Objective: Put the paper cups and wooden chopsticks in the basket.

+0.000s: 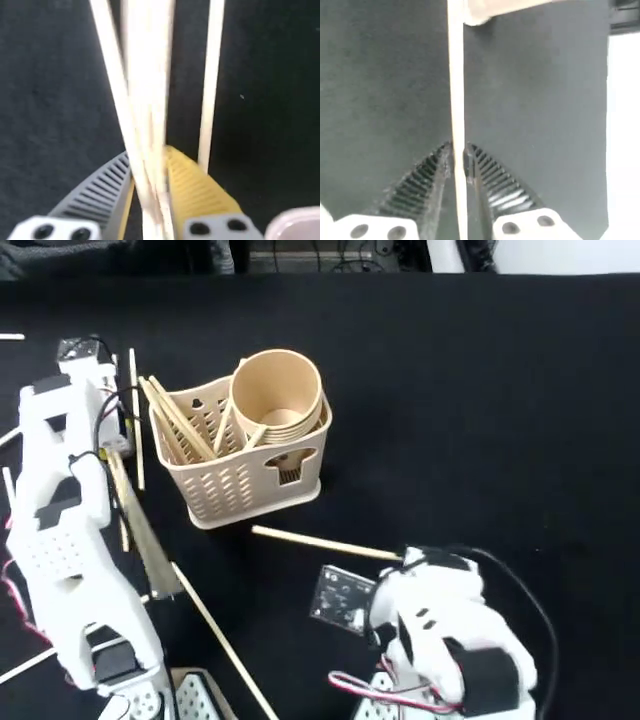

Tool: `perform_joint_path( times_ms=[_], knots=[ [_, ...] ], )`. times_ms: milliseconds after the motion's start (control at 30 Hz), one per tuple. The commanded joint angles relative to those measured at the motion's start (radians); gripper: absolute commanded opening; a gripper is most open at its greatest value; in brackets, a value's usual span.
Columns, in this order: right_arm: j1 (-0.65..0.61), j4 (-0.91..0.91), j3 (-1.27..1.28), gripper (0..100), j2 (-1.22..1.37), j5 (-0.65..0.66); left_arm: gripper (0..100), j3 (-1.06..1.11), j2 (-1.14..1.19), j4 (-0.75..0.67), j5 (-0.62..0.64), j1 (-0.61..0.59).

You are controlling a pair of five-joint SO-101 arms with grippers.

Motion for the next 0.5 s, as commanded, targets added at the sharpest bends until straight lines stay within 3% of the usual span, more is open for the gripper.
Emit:
perform_joint_path(
  times_ms=[0, 267, 467],
  knots=[
    [0.012, 0.025, -0.064, 1.1, -0.008, -0.008, 3, -0.059, 0.015, 0.080, -0.009, -0.004],
    [-0.043, 0.054, -0.467, 1.1, 0.236, -0.138, 3, -0.085, -0.209, 0.242, -0.008, 0.007],
    [-0.186, 0.109, -0.863, 1.1, 0.438, -0.330, 3, 0.051, -0.557, 0.242, -0.002, 0.013]
  ],
)
